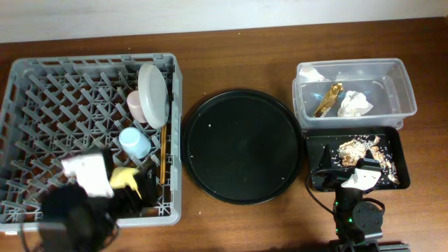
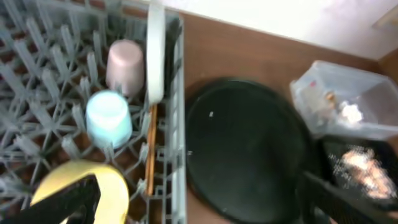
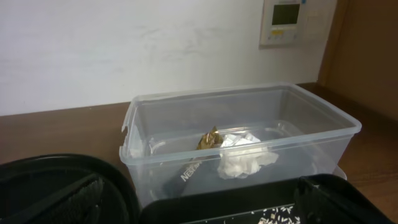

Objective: Sort waste into correct bins and load items into the dishwasher rack

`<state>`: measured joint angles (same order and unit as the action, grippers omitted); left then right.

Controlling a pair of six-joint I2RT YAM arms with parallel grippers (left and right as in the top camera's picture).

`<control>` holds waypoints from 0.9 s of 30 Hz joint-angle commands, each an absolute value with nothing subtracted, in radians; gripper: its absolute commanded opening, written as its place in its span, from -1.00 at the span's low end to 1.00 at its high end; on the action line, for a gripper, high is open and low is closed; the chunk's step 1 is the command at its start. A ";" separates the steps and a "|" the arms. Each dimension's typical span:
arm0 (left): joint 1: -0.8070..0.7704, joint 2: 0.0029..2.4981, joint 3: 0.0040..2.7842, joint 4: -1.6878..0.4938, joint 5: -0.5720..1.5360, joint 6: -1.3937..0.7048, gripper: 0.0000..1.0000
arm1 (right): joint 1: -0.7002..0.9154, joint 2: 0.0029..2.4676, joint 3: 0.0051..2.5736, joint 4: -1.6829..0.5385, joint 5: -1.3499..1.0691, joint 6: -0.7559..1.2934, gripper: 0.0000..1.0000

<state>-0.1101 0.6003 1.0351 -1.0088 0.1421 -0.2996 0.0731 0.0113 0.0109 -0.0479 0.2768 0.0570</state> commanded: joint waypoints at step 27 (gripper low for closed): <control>-0.052 0.005 0.009 0.192 0.055 -0.298 0.99 | 0.078 0.003 0.006 -0.054 0.297 0.068 0.97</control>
<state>-0.0574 0.0147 0.0391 0.2634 0.0696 -0.2996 0.0731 0.0109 0.0109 -0.0483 0.2771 0.0563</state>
